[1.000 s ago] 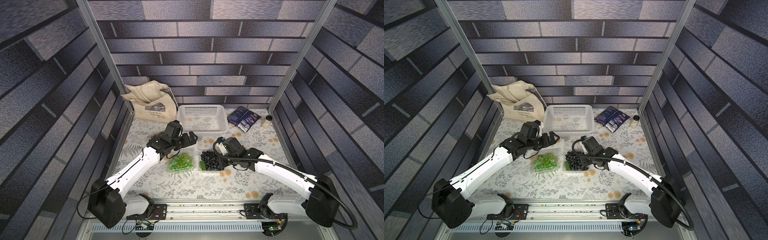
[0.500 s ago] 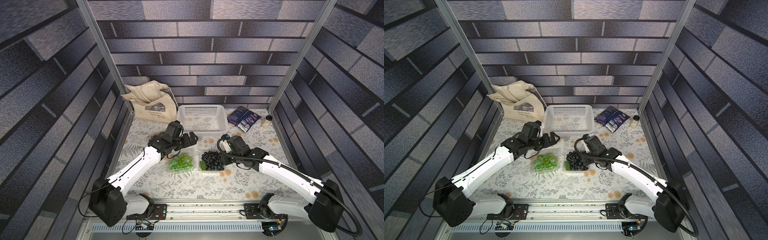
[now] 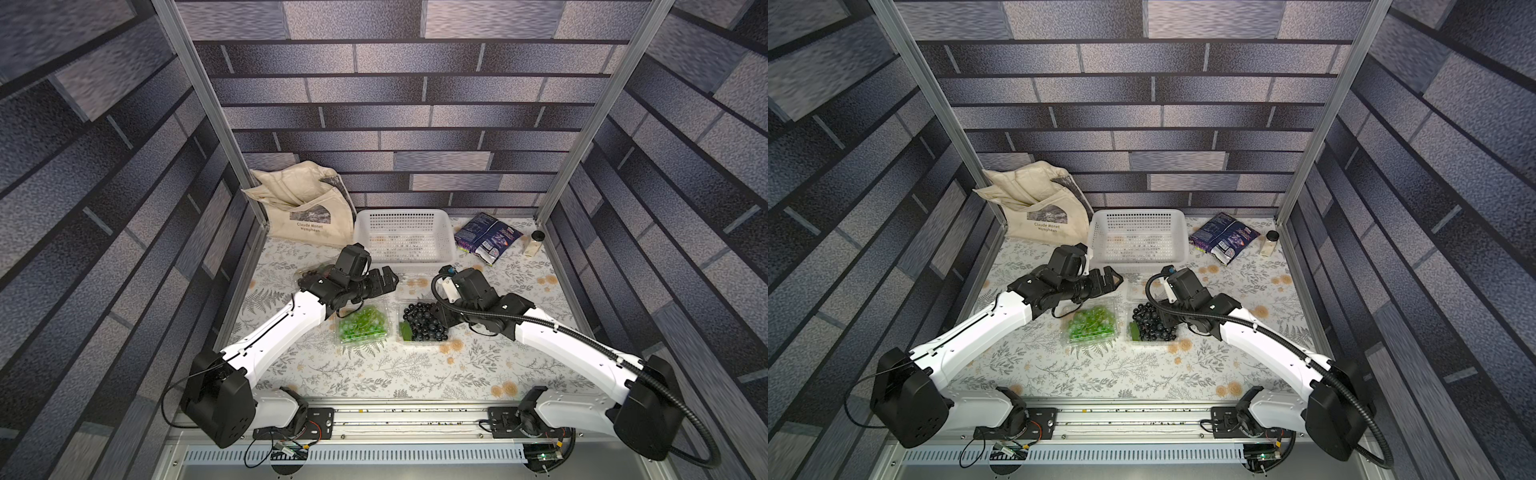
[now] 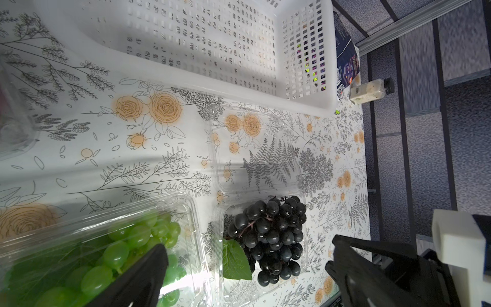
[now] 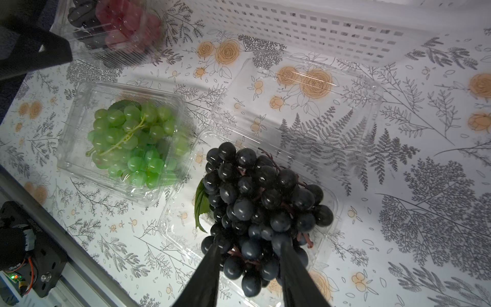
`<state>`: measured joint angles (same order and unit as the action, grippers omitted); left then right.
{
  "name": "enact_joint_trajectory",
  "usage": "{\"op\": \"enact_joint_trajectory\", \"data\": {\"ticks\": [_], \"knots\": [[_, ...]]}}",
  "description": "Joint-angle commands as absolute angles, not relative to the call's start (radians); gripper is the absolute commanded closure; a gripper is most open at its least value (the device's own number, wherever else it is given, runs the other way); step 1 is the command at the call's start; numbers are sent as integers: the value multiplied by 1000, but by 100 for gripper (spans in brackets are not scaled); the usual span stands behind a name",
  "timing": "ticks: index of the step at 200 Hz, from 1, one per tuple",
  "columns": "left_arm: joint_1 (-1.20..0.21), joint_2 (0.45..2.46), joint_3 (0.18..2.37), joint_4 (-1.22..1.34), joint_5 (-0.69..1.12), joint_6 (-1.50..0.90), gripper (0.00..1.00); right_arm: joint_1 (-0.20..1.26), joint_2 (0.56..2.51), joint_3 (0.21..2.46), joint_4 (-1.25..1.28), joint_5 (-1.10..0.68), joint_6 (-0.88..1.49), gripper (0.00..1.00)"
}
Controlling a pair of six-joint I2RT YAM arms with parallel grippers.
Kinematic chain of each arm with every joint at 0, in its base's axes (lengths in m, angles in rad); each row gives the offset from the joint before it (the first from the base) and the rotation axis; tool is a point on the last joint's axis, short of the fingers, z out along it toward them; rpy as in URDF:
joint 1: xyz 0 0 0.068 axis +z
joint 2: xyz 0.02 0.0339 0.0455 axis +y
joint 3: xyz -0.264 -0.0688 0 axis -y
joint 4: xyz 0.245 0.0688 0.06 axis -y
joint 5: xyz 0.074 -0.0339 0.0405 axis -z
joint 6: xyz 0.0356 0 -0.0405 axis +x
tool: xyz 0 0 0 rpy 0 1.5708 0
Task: Pack grapes into containers
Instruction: Place the grape into the packing box.
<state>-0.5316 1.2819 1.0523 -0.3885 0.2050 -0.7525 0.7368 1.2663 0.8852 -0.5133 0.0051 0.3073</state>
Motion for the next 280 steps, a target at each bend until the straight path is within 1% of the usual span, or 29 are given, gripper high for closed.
{"op": "enact_joint_trajectory", "data": {"ticks": [1, 16, 51, 76, 92, 118, 152, 222, 264, 280], "knots": [[-539, 1295, 1046, -390, 204, -757, 0, 720, 1236, 899, -535, 38, 303, 63], [-540, 1299, 1048, -392, 201, -755, 0, 719, 1215, 900, -538, 42, 297, 59], [-552, 1320, 1058, -403, 189, -737, 0, 719, 1183, 912, -504, 9, 281, 57], [-556, 1331, 1058, -397, 189, -731, 0, 719, 1238, 922, -445, -32, 279, 59], [-557, 1336, 1056, -389, 191, -728, 0, 719, 1299, 925, -401, -48, 282, 62], [-555, 1343, 1051, -381, 199, -724, 0, 719, 1379, 923, -334, -51, 290, 65], [-551, 1359, 1046, -370, 210, -726, 0, 720, 1431, 904, -294, -65, 313, 69], [-551, 1393, 1045, -345, 225, -735, 0, 721, 1470, 821, -238, -97, 368, 74], [-558, 1410, 1052, -336, 229, -737, 0, 721, 1435, 813, -238, -104, 379, 74], [-568, 1428, 1062, -333, 232, -737, 0, 719, 1397, 835, -266, -98, 377, 71]]}}
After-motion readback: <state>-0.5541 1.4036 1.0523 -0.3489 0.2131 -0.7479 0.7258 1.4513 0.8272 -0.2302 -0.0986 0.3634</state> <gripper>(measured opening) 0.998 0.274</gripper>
